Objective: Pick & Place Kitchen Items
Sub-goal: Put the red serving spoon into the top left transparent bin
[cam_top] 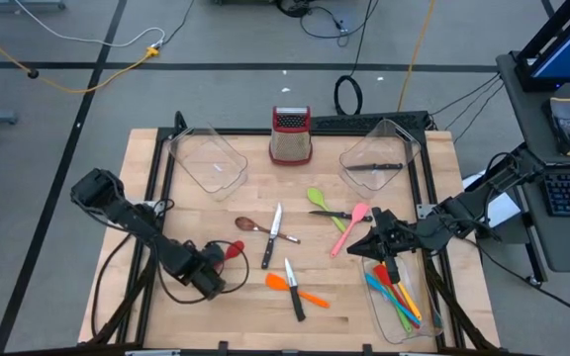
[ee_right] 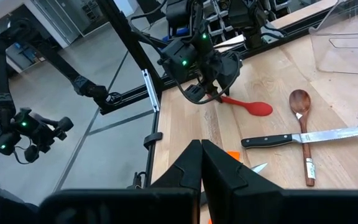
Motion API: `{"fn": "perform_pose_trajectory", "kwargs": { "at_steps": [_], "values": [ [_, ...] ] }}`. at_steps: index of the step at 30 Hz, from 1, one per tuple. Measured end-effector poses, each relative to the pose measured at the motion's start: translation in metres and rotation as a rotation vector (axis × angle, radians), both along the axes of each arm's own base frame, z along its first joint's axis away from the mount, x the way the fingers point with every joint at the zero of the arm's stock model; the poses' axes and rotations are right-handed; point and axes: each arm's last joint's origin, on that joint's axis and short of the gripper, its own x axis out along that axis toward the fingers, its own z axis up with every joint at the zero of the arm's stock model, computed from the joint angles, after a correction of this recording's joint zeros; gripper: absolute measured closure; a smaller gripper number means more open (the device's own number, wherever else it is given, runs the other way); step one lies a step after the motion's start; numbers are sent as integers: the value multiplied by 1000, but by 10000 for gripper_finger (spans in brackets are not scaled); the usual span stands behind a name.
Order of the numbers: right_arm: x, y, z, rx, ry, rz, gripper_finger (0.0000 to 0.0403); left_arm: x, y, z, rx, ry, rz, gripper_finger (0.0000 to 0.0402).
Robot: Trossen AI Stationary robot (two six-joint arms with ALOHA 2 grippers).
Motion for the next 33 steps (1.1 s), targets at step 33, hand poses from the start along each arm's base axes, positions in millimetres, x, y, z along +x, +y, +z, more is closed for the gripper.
{"fn": "perform_pose_trajectory", "kwargs": {
  "at_steps": [33],
  "values": [
    [0,0,0,14,3,-3,403,-13,-23,-15,-103,56,53,321]
  ]
}}
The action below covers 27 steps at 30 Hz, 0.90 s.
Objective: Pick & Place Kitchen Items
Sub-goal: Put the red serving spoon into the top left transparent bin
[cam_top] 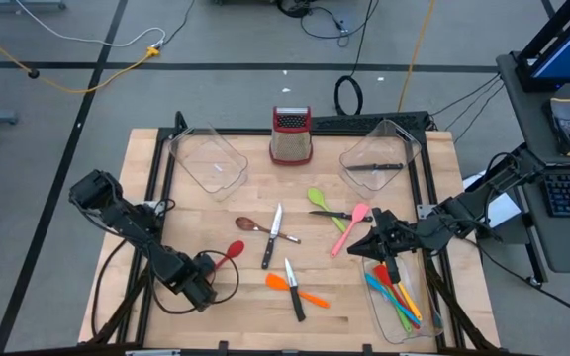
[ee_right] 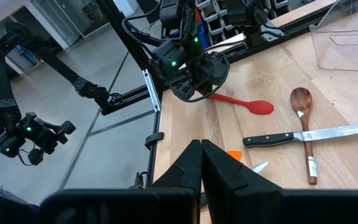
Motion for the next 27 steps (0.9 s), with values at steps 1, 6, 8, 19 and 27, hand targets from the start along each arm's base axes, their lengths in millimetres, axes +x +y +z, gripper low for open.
{"fn": "perform_pose_trajectory", "kwargs": {
  "at_steps": [1,6,8,19,27],
  "values": [
    [0,0,0,0,0,0,403,0,0,0,2,-3,-1,313],
    [0,0,0,-1,0,-1,403,0,-1,2,-2,-24,-2,258],
    [0,0,0,-2,-1,0,403,1,-1,3,3,-37,10,237],
    [0,0,0,-7,-1,0,403,4,2,3,44,-85,46,191],
    [0,0,0,-7,-1,0,403,5,4,3,64,-86,72,211]
  ]
}}
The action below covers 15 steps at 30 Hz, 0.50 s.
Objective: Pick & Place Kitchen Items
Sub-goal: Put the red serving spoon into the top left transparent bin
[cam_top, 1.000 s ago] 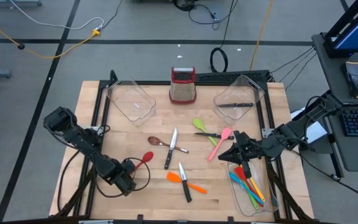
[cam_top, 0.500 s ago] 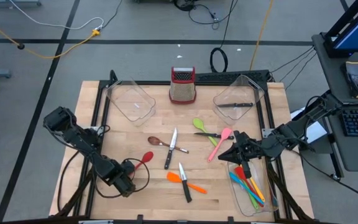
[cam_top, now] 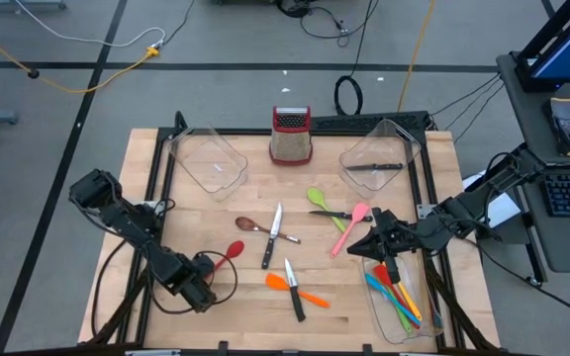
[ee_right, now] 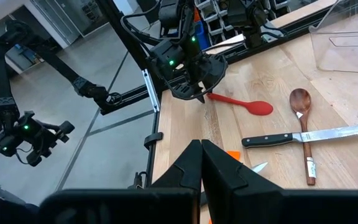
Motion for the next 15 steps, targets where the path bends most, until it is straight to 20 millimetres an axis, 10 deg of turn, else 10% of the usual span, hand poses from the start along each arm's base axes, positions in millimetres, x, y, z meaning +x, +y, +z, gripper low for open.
{"fn": "perform_pose_trajectory", "kwargs": {
  "at_steps": [15],
  "values": [
    [0,0,0,2,1,-1,403,-2,4,0,66,9,16,186]
  ]
}}
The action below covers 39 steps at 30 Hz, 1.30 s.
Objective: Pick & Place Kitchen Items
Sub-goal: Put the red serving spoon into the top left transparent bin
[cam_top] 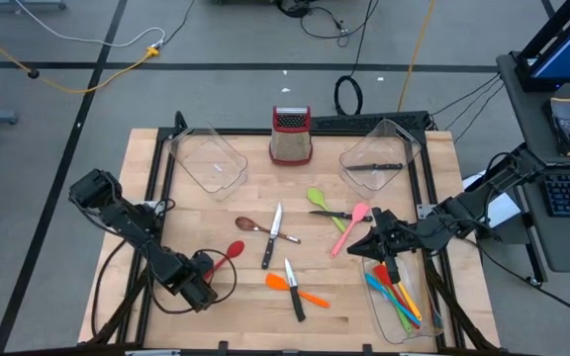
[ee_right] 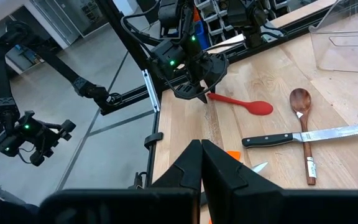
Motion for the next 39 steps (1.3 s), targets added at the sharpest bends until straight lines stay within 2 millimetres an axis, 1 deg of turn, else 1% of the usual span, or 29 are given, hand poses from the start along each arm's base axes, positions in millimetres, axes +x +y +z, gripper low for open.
{"fn": "perform_pose_trajectory", "kwargs": {
  "at_steps": [4,7,10,16,19,20,26,32,39],
  "values": [
    [0,0,0,0,0,0,403,1,0,0,6,-14,-3,185],
    [0,0,0,0,0,0,403,1,0,0,15,-23,-3,200],
    [0,0,0,0,0,0,403,1,1,0,32,-37,-6,231],
    [0,0,0,1,0,1,403,7,-2,-6,43,-58,-17,312],
    [0,0,0,1,0,2,403,7,-3,-6,39,-66,0,353],
    [0,0,0,1,0,1,403,7,-3,-6,38,-66,9,359],
    [0,0,0,1,0,2,403,6,-4,-5,36,-72,47,359],
    [0,0,0,1,0,3,403,2,-4,5,61,-93,55,359],
    [0,0,0,-2,0,4,403,2,-4,5,79,-131,47,359]
  ]
}}
